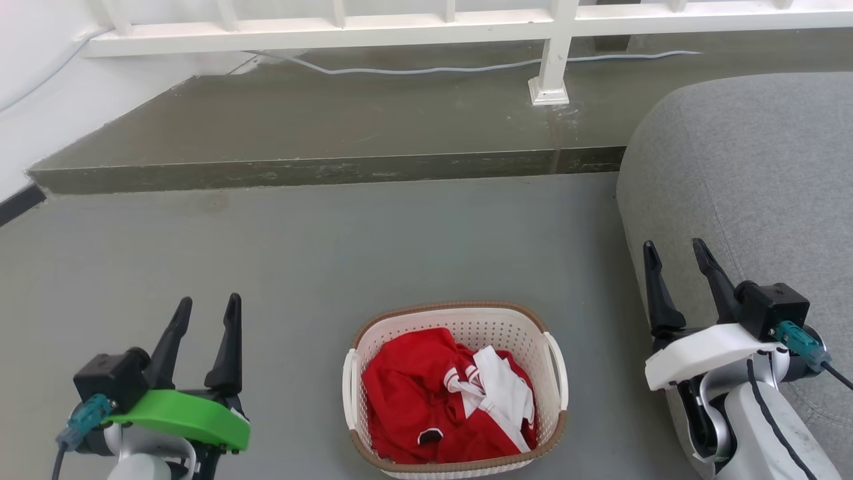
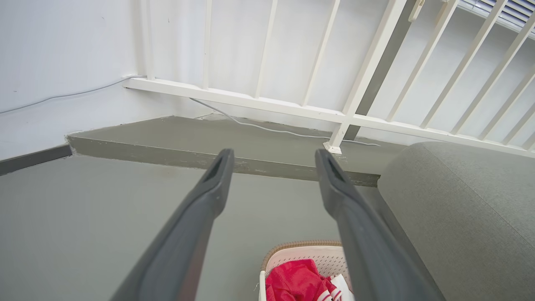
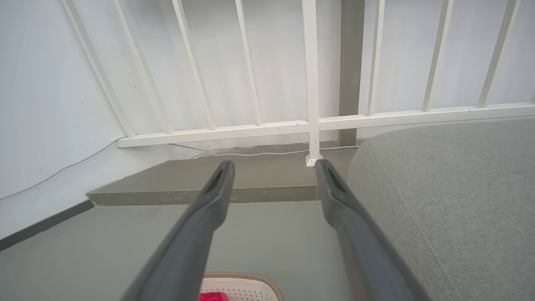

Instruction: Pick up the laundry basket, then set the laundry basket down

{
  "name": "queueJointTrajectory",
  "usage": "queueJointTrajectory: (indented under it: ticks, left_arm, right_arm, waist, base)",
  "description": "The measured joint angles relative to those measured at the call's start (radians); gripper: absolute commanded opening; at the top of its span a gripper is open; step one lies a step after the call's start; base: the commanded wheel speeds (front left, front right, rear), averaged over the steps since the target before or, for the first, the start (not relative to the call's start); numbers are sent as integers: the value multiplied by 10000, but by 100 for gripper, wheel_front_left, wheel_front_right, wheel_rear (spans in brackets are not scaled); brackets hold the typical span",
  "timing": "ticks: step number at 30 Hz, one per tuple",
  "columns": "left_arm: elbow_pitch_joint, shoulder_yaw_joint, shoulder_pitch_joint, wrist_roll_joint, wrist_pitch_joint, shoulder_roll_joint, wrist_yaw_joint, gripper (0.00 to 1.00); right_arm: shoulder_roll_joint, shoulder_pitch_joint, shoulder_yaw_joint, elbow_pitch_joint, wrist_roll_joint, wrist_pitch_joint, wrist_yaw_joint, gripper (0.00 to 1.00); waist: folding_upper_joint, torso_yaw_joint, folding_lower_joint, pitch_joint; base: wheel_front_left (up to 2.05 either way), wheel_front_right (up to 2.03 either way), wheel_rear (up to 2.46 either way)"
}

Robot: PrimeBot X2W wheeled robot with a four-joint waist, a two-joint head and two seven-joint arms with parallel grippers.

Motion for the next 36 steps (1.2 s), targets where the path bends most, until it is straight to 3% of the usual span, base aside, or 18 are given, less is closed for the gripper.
queueJointTrajectory:
  ticks: [13, 14, 24, 36]
  left_arm:
    - [-182, -6, 287, 293, 0, -79, 0, 100]
    - [-186, -33, 304, 286, 0, -84, 0, 0]
    - [224, -159, 533, 23, 63, -330, 0, 0]
    - [211, 107, 533, -1546, 462, -391, 0, 0]
  right_arm:
    - [113, 192, -148, -31, -100, 0, 94, 100]
    - [119, 198, -161, -31, -102, 0, 98, 0]
    - [284, 583, -249, 453, 186, 107, 94, 0]
    - [316, 475, -742, 625, 1979, 679, 263, 0]
  waist:
    - [0, -41, 0, -43]
    - [0, -44, 0, -40]
    - [0, -39, 0, -56]
    - [0, -14, 0, -92]
  base:
    - [0, 0, 0]
    - [0, 0, 0]
    - [0, 0, 0]
    - [0, 0, 0]
